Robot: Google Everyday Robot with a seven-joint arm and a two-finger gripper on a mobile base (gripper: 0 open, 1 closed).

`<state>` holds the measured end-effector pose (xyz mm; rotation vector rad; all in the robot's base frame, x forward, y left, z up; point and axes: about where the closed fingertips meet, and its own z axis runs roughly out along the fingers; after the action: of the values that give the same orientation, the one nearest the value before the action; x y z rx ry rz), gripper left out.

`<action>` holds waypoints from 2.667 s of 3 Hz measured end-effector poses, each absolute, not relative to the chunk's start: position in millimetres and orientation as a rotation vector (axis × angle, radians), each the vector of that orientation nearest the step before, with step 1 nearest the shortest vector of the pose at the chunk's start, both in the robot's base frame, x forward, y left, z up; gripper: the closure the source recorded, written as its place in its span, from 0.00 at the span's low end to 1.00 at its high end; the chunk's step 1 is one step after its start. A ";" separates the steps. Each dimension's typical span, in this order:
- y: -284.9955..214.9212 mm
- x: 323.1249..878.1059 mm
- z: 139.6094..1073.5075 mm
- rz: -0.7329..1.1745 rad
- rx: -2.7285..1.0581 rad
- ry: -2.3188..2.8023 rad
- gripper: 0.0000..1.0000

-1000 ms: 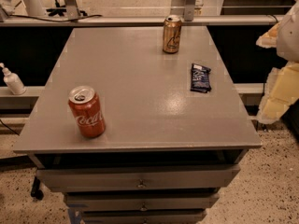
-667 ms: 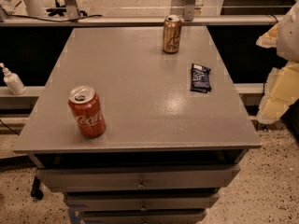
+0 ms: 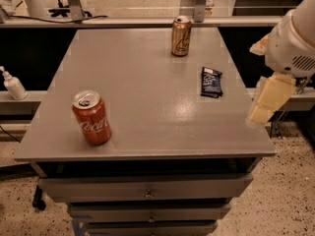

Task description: Move rxbar blueberry near coke can

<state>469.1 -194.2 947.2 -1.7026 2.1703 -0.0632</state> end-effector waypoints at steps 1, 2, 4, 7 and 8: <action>-180.8 500.4 920.0 -0.050 -1.648 2.183 0.00; -173.6 536.7 899.7 -0.033 -1.517 2.225 0.00; -160.5 602.8 869.3 0.006 -1.256 2.220 0.00; -159.4 638.4 837.5 0.058 -1.033 2.220 0.00; -164.2 640.5 830.4 0.060 -1.008 2.231 0.25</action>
Offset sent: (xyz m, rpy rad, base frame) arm 0.1242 0.0276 -0.0736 0.1728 -0.0561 -0.2941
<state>640.5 -164.2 830.4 -1.0075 2.2308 0.0598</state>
